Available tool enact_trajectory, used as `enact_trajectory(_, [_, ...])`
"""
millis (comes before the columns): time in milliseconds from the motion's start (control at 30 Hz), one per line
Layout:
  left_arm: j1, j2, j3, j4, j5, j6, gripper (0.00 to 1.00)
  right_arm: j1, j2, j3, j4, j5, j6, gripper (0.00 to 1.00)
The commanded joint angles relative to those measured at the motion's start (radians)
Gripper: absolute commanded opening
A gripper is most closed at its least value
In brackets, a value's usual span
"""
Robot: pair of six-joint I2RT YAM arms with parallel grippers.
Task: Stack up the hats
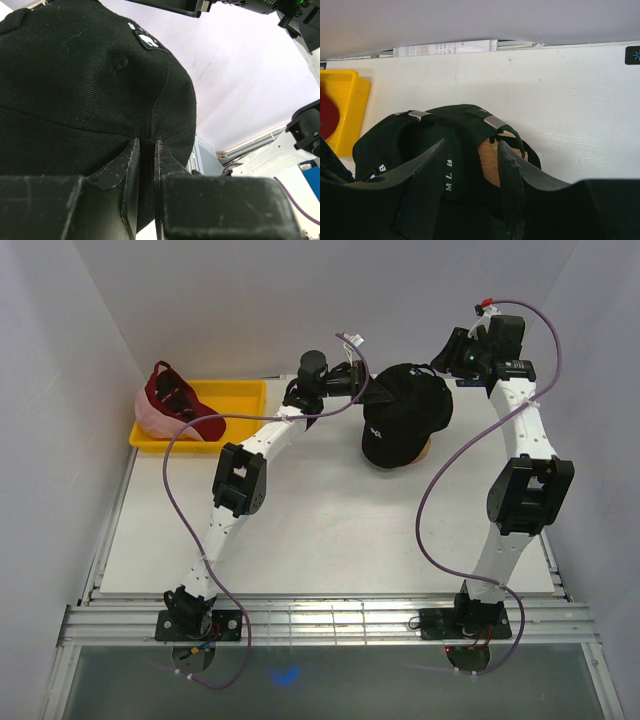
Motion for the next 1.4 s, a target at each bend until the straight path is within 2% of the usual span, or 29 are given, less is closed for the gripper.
enact_trajectory(0, [-0.008,-0.087,-0.002,-0.01,-0.023,0.026,0.0,0.008,-0.01,0.021,0.017,-0.001,-0.025,0.5])
enact_trajectory(933, [-0.008,-0.093,0.005,-0.024,-0.032,0.035,0.0,0.023,0.028,0.027,-0.015,-0.027,-0.058,0.46])
enact_trajectory(1367, [-0.008,-0.112,-0.021,-0.028,-0.04,0.045,0.0,0.022,0.07,0.104,-0.03,0.049,-0.034,0.34])
